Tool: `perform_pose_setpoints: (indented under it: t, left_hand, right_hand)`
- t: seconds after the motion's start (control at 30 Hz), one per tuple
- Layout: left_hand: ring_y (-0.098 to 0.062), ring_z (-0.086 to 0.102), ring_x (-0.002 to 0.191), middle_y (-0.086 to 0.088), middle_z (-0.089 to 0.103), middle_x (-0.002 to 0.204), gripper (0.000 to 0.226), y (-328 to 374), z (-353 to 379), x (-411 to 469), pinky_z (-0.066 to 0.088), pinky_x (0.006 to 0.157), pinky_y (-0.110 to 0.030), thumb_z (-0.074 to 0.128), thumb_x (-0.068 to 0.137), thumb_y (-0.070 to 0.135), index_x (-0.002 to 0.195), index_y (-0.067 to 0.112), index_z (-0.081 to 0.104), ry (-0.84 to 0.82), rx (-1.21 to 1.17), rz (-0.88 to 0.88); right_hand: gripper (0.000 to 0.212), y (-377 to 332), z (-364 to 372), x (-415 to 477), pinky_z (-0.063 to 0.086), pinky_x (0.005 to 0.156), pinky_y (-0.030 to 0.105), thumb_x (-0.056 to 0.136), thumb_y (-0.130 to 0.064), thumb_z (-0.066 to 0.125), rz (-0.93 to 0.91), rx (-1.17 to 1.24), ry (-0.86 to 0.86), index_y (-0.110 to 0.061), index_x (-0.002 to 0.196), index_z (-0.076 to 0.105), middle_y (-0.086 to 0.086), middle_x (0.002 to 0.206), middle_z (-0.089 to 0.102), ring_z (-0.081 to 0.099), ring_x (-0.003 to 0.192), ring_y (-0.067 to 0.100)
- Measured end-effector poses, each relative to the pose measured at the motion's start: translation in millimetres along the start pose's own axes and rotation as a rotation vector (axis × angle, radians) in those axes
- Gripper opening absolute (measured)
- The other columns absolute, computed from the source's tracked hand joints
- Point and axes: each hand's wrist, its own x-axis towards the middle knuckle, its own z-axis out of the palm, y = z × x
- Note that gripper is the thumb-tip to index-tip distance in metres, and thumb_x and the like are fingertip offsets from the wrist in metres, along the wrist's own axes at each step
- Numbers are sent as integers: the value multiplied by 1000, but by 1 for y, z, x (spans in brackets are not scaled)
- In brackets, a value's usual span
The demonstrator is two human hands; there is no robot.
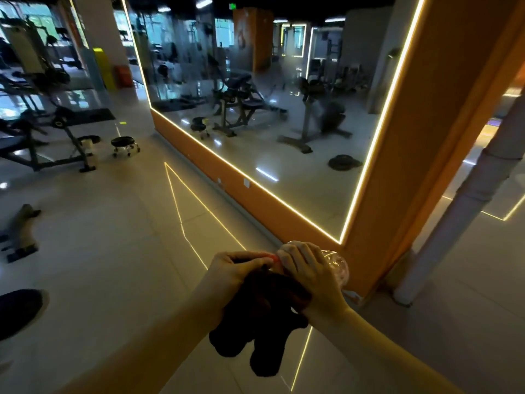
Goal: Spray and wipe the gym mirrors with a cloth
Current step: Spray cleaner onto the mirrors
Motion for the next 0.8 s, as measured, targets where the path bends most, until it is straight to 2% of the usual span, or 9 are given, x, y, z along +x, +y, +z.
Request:
perform_pose_setpoints:
  t: [0.1,0.23,0.3,0.43,0.53,0.6,0.67,0.73,0.8]
  left_hand:
    - [-33,77,96,-19,78,100,12,2,2,52,62,82,-38,72,94,7,100,3,82,-50,116,32]
    - [-24,77,93,-9,80,94,10,13,-8,138,62,88,-33,77,91,9,99,9,83,-172,364,135]
    - [-22,77,95,-7,80,95,11,21,-16,185,61,88,-31,76,92,9,102,10,82,-291,453,164]
    - [-23,77,95,-3,80,100,18,34,-25,264,62,90,-34,70,98,14,113,13,79,-498,509,224]
    - [-3,74,89,12,79,95,30,40,-25,320,58,87,-21,62,101,47,118,26,76,-554,820,519]
    - [7,68,81,16,77,93,55,43,-23,351,50,82,-4,42,101,69,121,28,73,-523,1032,793]
    - [3,67,75,14,75,88,50,46,-18,379,41,76,3,37,106,62,121,27,70,-548,1124,994]
    - [-2,66,69,11,71,82,26,47,-10,404,37,75,2,49,106,45,122,28,62,-576,1130,1107]
    - [-3,64,67,10,69,80,21,46,1,428,39,73,1,54,104,38,121,26,58,-588,1106,1173]
  right_hand:
    - [32,35,27,5,49,96,38,106,-37,45,-24,-87,-8,-13,110,66,6,111,69,65,105,26]
    - [19,82,66,24,51,91,36,107,-27,43,-84,-244,41,-14,109,56,4,102,73,69,98,23]
    - [31,105,83,36,56,88,37,112,-19,31,-93,-289,0,-14,107,62,4,101,74,70,98,23]
    - [33,142,107,67,56,92,41,105,-27,42,-70,-310,-123,-14,103,72,6,106,72,69,101,25]
    - [55,171,121,88,57,89,40,113,-29,22,-59,-304,-144,-13,101,74,6,105,73,70,98,25]
    - [52,190,129,95,57,90,41,111,-30,25,-42,-308,-178,-12,103,73,7,106,73,70,98,25]
    - [37,208,139,96,57,91,42,105,-30,40,-20,-322,-212,-11,107,72,8,108,73,69,100,26]
    - [34,228,149,98,57,92,42,99,-32,47,11,-348,-241,-11,108,72,8,109,73,69,100,27]
    - [32,247,160,99,56,94,43,96,-33,53,40,-352,-257,-11,110,72,8,111,73,69,103,28]
